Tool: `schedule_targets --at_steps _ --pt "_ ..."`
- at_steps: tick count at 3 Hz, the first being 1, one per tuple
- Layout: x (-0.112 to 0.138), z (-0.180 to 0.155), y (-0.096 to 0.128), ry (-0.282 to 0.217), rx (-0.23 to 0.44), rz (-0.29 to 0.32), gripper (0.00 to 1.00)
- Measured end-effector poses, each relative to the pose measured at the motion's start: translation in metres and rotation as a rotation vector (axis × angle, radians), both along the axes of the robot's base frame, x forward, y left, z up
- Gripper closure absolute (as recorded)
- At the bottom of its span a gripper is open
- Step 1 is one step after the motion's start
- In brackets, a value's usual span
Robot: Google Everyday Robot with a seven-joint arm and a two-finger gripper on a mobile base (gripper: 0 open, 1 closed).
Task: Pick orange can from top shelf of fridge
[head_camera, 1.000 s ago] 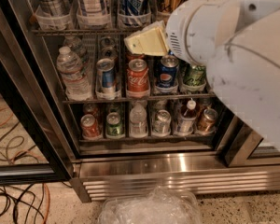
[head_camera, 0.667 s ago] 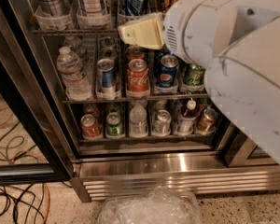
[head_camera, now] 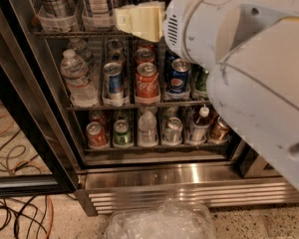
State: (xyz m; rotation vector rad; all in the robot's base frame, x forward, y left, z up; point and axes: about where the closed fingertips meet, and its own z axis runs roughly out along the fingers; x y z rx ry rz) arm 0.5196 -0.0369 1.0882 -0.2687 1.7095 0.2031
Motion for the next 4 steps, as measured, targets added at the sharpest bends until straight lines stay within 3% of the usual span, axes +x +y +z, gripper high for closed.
schedule_targets --at_steps 2,3,4 --pt "-0.023 -0.002 0.017 -0.022 0.035 -0.001 0.0" --pt "-0.042 0.006 0.032 -0.047 0.104 -0.017 0.0" --pt "-0.043 0.005 0.027 -0.045 0.106 -0.035 0.0"
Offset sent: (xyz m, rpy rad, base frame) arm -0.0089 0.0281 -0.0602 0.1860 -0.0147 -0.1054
